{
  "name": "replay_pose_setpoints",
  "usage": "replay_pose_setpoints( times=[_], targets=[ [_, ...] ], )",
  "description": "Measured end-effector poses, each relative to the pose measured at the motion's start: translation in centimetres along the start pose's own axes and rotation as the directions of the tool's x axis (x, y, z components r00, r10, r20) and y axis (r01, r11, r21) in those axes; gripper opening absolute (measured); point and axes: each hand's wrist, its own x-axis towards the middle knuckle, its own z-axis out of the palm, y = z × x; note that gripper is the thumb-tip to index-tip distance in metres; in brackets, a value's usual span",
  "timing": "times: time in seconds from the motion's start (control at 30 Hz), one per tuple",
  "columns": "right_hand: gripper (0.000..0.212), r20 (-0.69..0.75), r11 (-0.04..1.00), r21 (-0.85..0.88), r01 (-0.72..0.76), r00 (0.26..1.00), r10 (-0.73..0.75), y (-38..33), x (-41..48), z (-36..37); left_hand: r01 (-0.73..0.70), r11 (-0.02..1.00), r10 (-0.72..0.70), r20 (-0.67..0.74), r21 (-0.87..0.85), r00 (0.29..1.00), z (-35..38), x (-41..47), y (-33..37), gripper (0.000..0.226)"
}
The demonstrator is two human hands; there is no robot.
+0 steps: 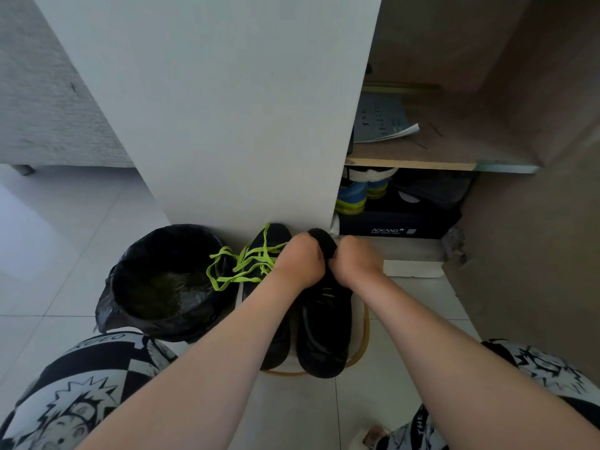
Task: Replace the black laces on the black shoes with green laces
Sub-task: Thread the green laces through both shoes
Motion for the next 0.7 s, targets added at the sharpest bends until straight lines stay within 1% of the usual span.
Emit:
replay_pose_setpoints(
  times=[0.07,0.17,0.27,0.37,0.43,0.5,0.53,0.6,0.67,0.7],
  targets=[
    [0.018,0.009,0.999,0.029,0.032,0.999,-0.032,0.2,0.0,0.1,0.000,1.000,0.000,-0.012,0.004,1.000,0.2,0.0,-0.1,0.013],
    [0.016,0.050,0.984,0.180,-0.006,0.999,-0.003,1.1,0.3,0.0,-0.070,0.996,0.070,0.015,0.050,0.997,0.6,0.3,-0.2,0.022],
    [0.021,0.120,0.929,0.366,-0.060,0.993,0.017,2.1,0.6,0.0,-0.059,0.997,0.058,0.013,0.057,0.998,0.9,0.4,-0.2,0.024],
    [0.018,0.164,0.860,0.497,-0.120,0.986,0.043,2.4,0.6,0.2,-0.056,0.992,0.057,-0.003,0.115,0.998,0.9,0.3,0.0,0.021],
    [0.022,0.191,0.820,0.547,-0.170,0.979,0.076,2.2,0.7,0.1,-0.079,0.986,0.081,-0.006,0.144,0.997,0.9,0.4,0.1,0.022],
    [0.023,0.230,0.785,0.580,-0.216,0.968,0.096,2.2,0.8,0.1,-0.119,0.980,0.115,0.035,0.158,0.993,0.8,0.7,0.4,0.026],
    [0.021,0.252,0.768,0.593,-0.240,0.962,0.106,2.2,0.9,0.0,-0.121,0.980,0.113,0.059,0.155,0.992,0.7,0.8,0.5,0.028],
    [0.016,0.272,0.746,0.609,-0.269,0.954,0.122,2.2,0.9,-0.1,-0.096,0.983,0.093,0.032,0.159,0.995,0.5,0.8,0.7,0.030],
    [0.009,0.255,0.750,0.605,-0.268,0.957,0.136,2.1,1.0,-0.1,-0.069,0.983,0.065,0.029,0.170,0.998,0.3,0.7,1.0,0.029],
    [0.007,0.241,0.757,0.599,-0.261,0.960,0.141,2.0,1.0,0.1,-0.078,0.978,0.072,0.039,0.191,0.997,0.3,0.5,1.2,0.029]
  ],
)
